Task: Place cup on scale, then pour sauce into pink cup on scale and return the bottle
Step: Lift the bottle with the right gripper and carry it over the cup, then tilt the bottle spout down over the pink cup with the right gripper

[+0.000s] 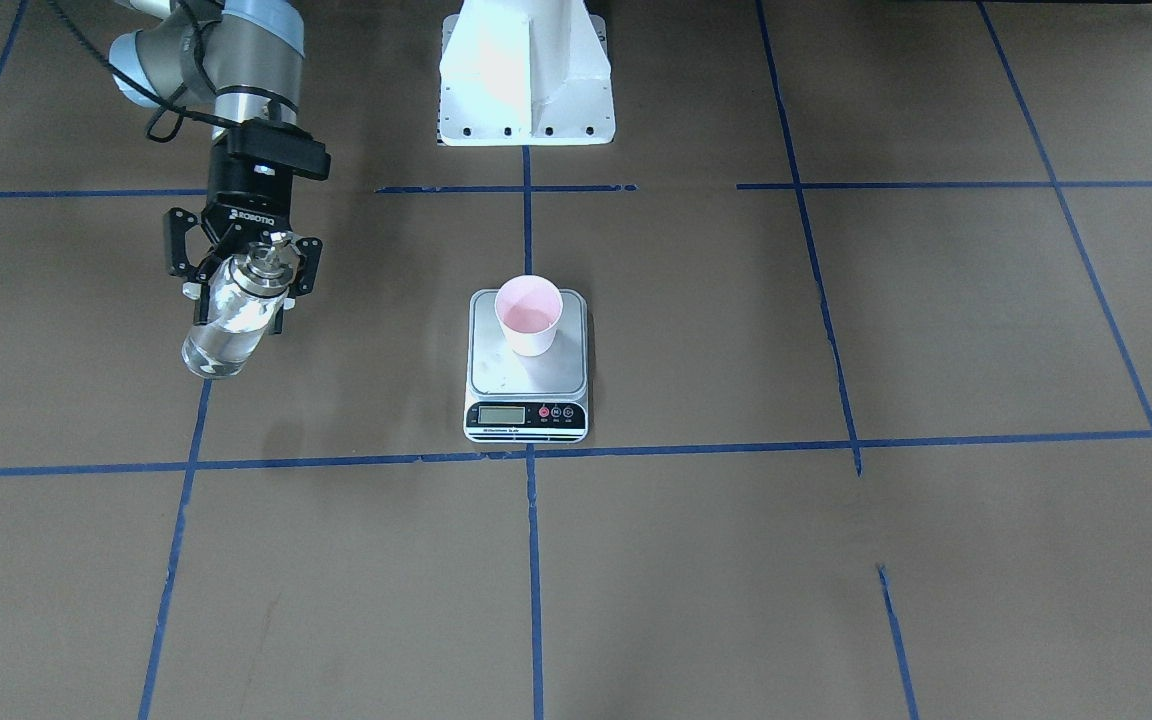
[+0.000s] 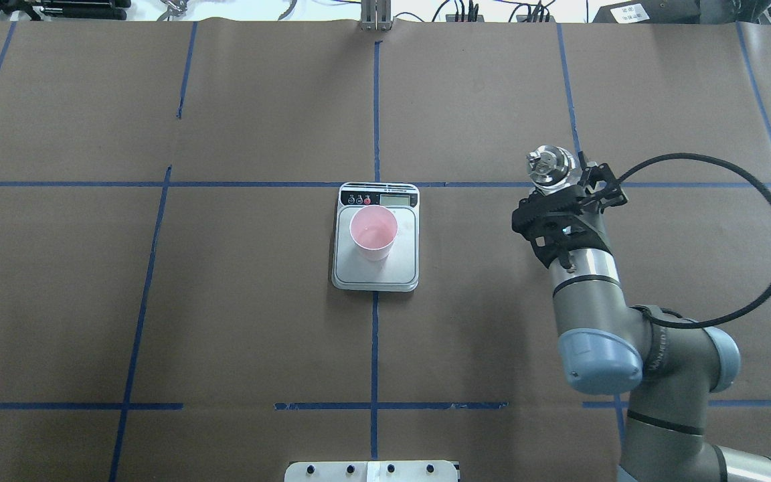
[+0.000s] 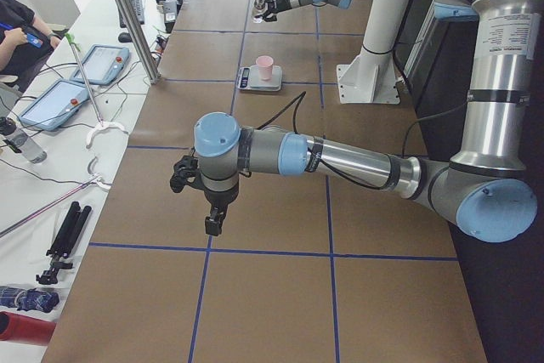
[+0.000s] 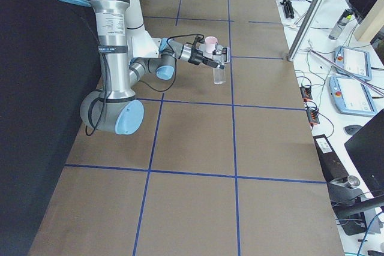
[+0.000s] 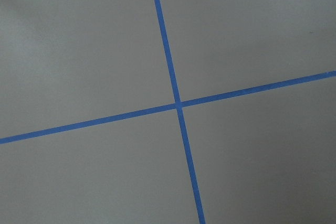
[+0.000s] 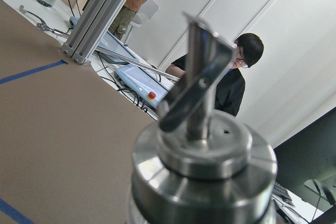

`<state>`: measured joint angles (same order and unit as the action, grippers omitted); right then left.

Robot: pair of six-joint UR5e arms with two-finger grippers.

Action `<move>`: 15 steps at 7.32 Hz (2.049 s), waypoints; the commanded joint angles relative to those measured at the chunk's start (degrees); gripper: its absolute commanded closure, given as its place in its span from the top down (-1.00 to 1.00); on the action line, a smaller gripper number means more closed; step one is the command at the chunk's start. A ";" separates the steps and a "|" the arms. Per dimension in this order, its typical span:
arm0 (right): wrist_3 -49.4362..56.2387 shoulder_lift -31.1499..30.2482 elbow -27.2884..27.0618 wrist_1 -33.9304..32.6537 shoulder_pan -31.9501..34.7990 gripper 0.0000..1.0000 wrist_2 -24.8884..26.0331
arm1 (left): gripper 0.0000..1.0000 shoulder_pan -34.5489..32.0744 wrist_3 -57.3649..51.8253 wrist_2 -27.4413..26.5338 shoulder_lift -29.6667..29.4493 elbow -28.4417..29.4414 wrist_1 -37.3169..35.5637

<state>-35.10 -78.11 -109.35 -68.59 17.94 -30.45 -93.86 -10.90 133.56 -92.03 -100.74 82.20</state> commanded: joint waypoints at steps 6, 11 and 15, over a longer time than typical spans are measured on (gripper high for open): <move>2.13 16.05 7.74 -26.41 -7.04 -1.00 9.62 | 1.00 -0.01 0.00 0.03 0.53 0.11 -0.11; 7.33 18.16 8.27 -26.41 -7.04 -1.00 10.85 | 1.00 -0.01 0.00 0.03 1.06 -0.07 -0.11; 7.33 18.16 8.71 -26.50 -6.25 -1.00 10.85 | 1.00 -0.01 0.00 0.03 1.06 -0.07 -0.11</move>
<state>-27.78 -59.96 -100.90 -95.09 11.35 -19.60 -93.87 -10.90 133.59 -90.97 -100.81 82.09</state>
